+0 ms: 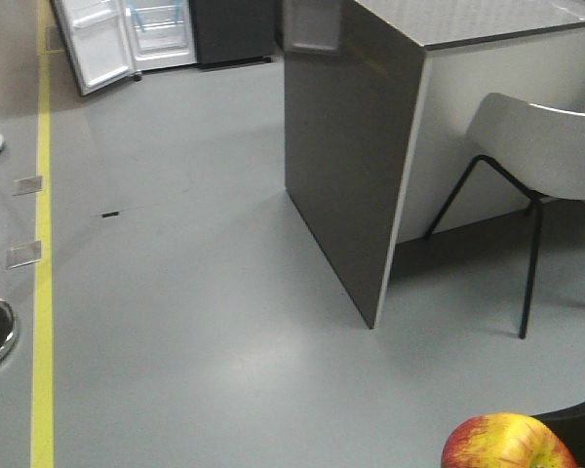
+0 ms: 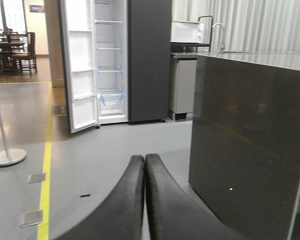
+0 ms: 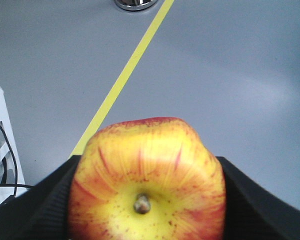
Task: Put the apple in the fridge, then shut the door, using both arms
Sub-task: 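Drive the base toward the open white refrigerator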
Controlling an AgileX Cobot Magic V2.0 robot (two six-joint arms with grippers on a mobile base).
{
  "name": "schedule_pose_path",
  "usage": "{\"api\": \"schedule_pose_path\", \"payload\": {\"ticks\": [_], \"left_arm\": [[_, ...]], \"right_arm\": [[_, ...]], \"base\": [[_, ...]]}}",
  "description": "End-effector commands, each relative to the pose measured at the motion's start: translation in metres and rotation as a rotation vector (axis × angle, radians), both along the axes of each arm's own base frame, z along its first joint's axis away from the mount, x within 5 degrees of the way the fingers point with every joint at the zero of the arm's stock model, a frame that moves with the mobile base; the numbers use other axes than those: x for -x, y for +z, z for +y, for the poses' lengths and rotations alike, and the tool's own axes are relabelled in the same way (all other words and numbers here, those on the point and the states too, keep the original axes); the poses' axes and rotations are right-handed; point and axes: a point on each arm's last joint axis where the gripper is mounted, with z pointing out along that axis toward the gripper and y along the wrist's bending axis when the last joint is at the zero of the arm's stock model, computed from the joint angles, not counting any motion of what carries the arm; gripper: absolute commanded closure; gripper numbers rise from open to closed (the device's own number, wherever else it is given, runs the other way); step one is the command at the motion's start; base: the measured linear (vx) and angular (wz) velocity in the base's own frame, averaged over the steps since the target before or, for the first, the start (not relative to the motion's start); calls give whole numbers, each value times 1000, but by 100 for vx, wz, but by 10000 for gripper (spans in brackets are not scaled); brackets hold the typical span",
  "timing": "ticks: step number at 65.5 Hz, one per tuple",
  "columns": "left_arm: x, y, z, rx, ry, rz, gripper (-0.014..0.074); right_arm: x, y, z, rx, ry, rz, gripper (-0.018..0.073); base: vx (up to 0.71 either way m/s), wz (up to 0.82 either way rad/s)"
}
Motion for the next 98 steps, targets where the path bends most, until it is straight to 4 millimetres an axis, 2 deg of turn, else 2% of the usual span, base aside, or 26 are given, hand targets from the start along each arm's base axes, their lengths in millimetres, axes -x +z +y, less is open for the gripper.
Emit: {"api": "schedule_pose_path", "payload": {"ticks": [1, 60, 98], "left_arm": [[0, -2, 0, 7, 6, -60, 602], [0, -2, 0, 7, 6, -60, 602], [0, -2, 0, 7, 6, -60, 602]], "right_arm": [[-3, 12, 2, -58, -11, -63, 492], [-3, 12, 2, -58, -12, -63, 492], [-3, 12, 2, -58, -11, -63, 492]], "base": [[7, 28], [7, 28], [6, 12]]}}
